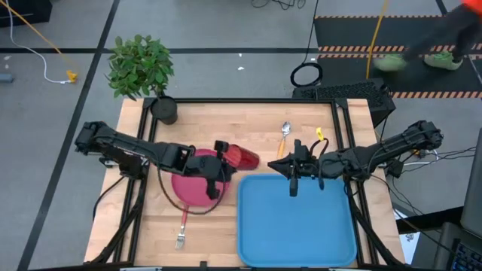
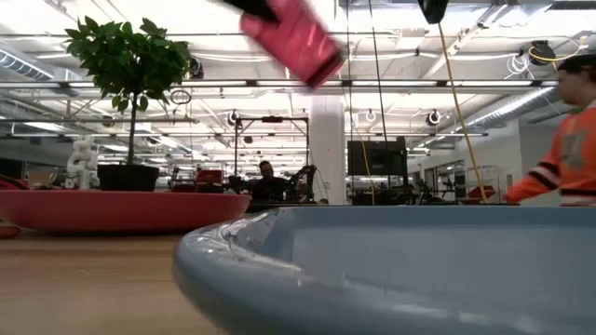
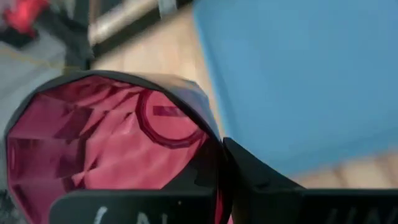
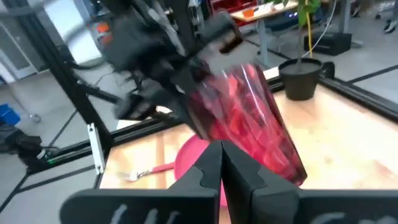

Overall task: Pick and place plate/cup/fork/spoon on tray
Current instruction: Put the red cup on the top left of the blue tray

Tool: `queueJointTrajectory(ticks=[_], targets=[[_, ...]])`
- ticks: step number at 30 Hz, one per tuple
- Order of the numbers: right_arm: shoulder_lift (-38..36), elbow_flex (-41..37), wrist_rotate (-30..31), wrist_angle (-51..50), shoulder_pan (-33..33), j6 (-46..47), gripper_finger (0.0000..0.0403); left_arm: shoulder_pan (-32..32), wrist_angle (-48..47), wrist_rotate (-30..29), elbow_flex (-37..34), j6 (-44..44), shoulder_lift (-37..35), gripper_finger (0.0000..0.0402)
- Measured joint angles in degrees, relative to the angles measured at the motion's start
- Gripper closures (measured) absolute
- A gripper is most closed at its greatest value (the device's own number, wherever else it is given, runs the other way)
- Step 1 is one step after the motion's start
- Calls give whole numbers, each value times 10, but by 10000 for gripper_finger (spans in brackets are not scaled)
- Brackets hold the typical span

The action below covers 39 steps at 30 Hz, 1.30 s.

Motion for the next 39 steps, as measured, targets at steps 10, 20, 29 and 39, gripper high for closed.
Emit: queueJointTrajectory(ticks=[10, 20, 29, 39], targets=[[-1, 0, -10, -30, 37, 13, 403, -85, -18, -14, 73, -12, -6, 390], [-1, 0, -24, -88, 83, 13, 403, -142, 1, -14, 116, -29, -1, 394], [-2, -52, -41, -86, 101, 39, 403, -157, -43, -11, 204, -44, 54, 391], [-1, -76, -170, -91, 102, 86, 403, -140, -113, -9, 286, -25, 120, 388]])
